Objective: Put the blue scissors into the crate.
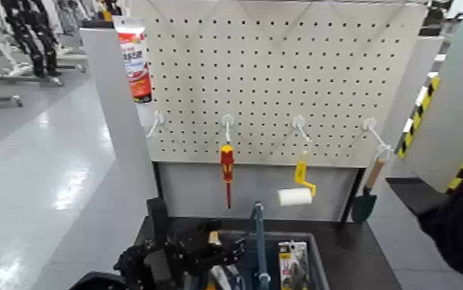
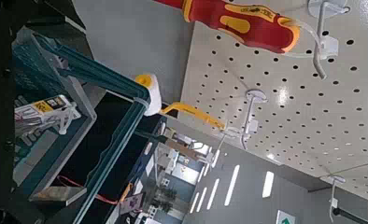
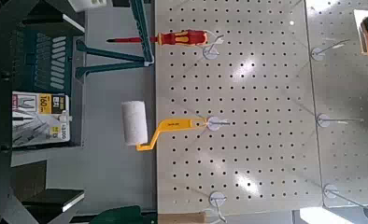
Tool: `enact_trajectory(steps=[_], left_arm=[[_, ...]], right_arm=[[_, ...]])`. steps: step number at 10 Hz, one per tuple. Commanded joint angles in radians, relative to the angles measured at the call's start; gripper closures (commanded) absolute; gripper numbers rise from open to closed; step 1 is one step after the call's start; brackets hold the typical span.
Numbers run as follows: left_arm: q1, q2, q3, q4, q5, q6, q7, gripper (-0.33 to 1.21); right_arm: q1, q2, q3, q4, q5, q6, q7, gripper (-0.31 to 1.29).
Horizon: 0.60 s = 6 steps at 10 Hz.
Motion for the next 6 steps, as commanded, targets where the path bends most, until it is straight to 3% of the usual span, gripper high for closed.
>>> enact_trajectory(steps=[1,3,6], left_arm=[[0.008,0.0,0.008,-0.011,-0.015,-0.014,0.006,0.06],[0.057,0.0,0.071,-0.108,-0.179,-0.008,0.055,0.07],[0.199,0.011,0.109,-0.163,-0.218,-0.138,0.238,0.09]], right_arm=[[0.001,0.0,0.0,0.002,0.0,-0.002,-0.002,0.08],[0.002,0.002,0.002,0.002,0.0,-0.002,-0.006,0.08],[0.01,0.004,0.002,-0.008,0.001,0.018,-0.014,0.08]])
